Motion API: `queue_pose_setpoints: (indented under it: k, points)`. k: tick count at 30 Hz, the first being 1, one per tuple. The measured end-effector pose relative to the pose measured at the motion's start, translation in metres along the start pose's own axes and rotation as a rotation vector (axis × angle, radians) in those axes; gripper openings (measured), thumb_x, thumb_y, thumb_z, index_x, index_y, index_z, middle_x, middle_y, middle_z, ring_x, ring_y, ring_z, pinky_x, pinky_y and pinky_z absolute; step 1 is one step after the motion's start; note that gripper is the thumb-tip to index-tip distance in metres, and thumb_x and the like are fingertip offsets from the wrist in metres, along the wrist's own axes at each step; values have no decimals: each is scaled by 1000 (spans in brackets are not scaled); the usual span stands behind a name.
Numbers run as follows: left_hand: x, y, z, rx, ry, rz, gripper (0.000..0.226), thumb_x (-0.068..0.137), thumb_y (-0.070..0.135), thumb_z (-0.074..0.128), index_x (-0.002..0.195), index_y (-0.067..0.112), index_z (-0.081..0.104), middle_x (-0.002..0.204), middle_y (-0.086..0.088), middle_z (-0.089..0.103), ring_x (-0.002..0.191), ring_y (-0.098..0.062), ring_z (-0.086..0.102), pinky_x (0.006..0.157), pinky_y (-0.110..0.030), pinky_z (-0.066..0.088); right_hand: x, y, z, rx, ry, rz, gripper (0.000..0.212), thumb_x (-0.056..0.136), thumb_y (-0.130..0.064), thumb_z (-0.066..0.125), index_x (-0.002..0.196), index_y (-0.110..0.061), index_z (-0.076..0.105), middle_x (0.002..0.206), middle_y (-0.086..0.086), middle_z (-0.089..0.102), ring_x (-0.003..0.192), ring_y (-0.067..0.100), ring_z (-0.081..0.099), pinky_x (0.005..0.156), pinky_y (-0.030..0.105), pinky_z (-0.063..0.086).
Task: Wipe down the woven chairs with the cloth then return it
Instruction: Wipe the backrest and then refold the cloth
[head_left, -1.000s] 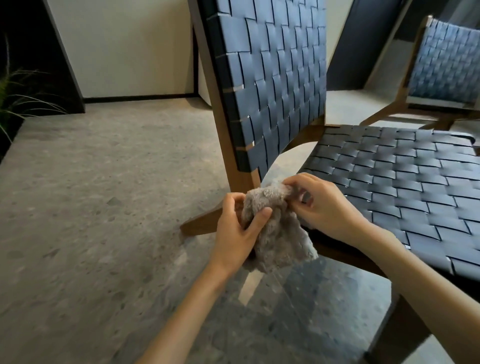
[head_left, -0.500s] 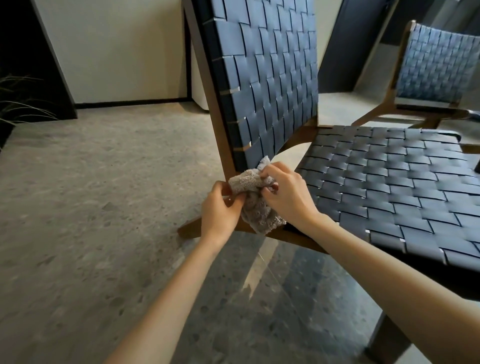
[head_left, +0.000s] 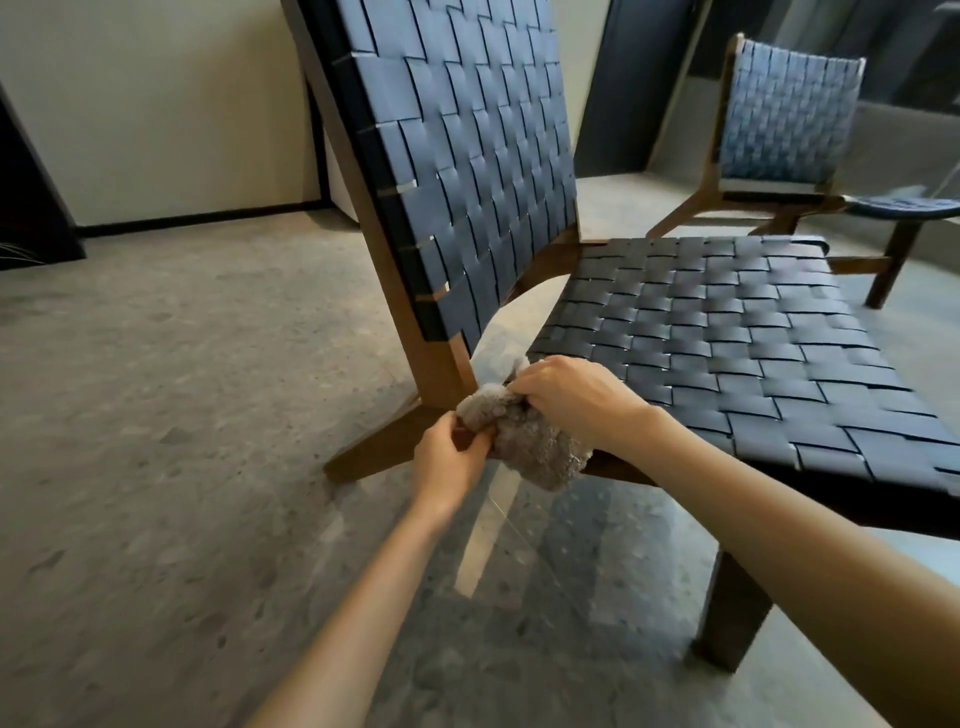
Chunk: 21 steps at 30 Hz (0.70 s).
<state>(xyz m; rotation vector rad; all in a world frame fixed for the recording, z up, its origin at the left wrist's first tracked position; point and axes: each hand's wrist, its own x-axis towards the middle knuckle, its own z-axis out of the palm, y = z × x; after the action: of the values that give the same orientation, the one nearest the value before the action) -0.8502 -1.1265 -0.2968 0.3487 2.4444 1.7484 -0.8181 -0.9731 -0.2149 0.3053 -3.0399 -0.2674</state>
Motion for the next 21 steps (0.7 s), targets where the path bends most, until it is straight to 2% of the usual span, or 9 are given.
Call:
queue_pose_setpoints:
  k: [5,8,10,13,15,16,18,19,21]
  points:
    - [-13,27,12,-44,-144,115,14,90,30,63,99,20,59,95,7,63,89,-9,60,75,-21,50,-48,19,-19,99,39,116,26,101,-16,42,117,-17,61,116,-1,61,110,18,55,86,37,51]
    - [-23,44,11,-155,-259,83,15,92,38,55,91,23,56,92,8,63,88,-9,61,66,-13,49,-73,21,-30,187,122,212,21,101,-27,42,112,-19,57,100,-5,59,101,20,48,71,30,40]
    - [-26,52,5,-216,-295,72,26,93,41,50,93,17,59,90,1,66,84,-12,64,63,-18,51,-86,19,-36,308,146,283,17,100,-35,43,106,-23,52,90,-11,53,94,17,48,68,30,37]
    - [-32,58,-6,-205,-345,129,37,95,40,49,100,4,57,96,-13,66,87,-23,64,74,-34,52,-98,6,-39,446,198,357,18,96,-37,52,107,-24,45,99,-5,59,93,16,51,72,36,46]
    - [-35,56,-12,-187,-325,153,38,93,38,52,98,1,56,94,-17,66,86,-26,63,76,-37,51,-100,-6,-37,353,264,365,20,93,-31,59,108,-21,49,110,-5,54,102,15,44,78,32,44]
    - [-37,55,-14,-182,-313,157,37,93,38,53,96,1,56,93,-17,66,86,-26,62,76,-36,50,-98,-13,-36,384,273,366,18,93,-30,59,106,-19,52,110,-6,53,101,14,44,78,27,42]
    - [-38,53,-20,-182,-301,148,37,92,39,54,96,2,56,90,-14,65,83,-21,61,74,-34,49,-94,-26,-38,679,162,395,25,93,-41,55,107,-22,58,105,-10,58,93,9,54,72,20,43]
    - [-37,52,-23,-189,-301,134,38,92,39,54,97,2,57,89,-13,65,81,-20,61,72,-34,49,-92,-34,-41,844,46,411,37,88,-53,55,112,-25,58,105,-13,60,92,5,57,72,17,45]
    - [-34,51,-27,-210,-308,99,38,92,39,53,99,1,57,91,-15,66,83,-23,63,75,-38,51,-88,-47,-41,969,-131,404,65,71,-69,59,121,-28,52,111,-19,57,98,2,59,77,18,49]
